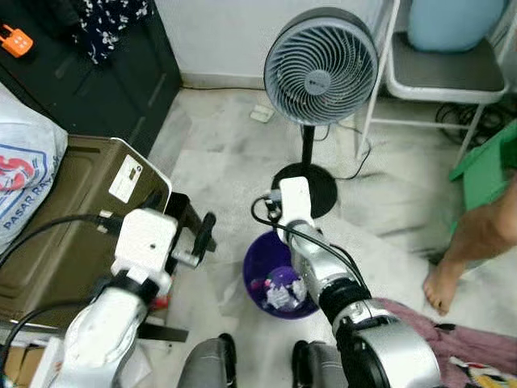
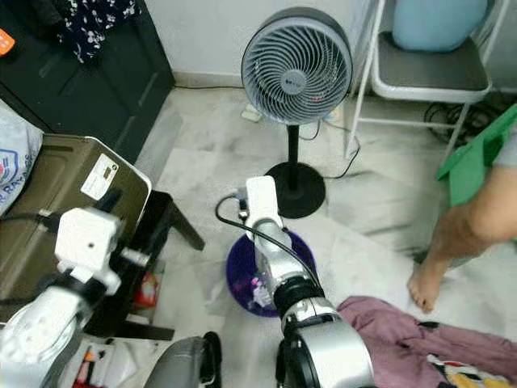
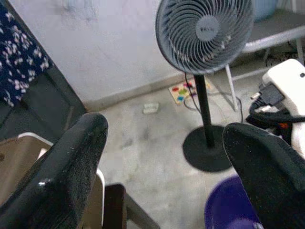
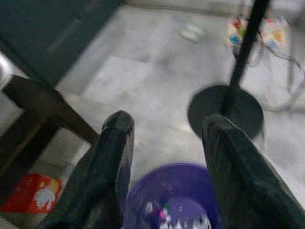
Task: Clean up the room
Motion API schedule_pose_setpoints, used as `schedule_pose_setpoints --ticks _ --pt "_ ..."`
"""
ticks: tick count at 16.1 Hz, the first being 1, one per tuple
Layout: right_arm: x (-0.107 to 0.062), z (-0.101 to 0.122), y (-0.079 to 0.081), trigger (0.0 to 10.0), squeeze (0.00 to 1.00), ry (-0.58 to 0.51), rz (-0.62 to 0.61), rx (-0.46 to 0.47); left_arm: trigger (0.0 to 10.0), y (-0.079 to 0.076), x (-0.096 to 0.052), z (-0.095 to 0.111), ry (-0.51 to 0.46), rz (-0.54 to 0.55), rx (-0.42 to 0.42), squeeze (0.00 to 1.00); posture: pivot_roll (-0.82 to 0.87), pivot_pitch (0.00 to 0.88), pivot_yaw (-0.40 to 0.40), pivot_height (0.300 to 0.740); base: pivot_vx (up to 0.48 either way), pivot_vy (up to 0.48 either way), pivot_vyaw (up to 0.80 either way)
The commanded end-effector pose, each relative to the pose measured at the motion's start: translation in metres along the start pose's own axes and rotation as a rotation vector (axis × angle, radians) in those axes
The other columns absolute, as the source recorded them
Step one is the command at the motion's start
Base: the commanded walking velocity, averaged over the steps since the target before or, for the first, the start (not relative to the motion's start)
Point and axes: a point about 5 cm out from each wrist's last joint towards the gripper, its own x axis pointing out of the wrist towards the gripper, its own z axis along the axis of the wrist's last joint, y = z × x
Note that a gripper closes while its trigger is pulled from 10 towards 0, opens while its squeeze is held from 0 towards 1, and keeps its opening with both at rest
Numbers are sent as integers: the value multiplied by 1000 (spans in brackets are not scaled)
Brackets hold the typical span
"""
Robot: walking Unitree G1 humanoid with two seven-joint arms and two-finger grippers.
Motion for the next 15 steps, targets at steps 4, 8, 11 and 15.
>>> schedule_pose_setpoints --ticks 4,8,11,15 --pt "-32 15 0 10000 1000 -107 270 -172 10000 2 18 -6 -41 63 8 0 24 0 29 740 0 0 0" --pt "-64 9 -41 10000 1000 -162 188 -246 10000 3 31 -12 -77 98 0 0 -10 0 16 740 0 0 0" --pt "-70 17 -47 10000 1000 -184 167 -238 10000 4 36 -14 -96 111 3 0 -13 0 13 740 0 0 0" --pt "-72 22 -60 10000 0 -233 42 -184 10000 10 37 -18 -110 164 -11 0 -59 0 26 740 0 0 0"
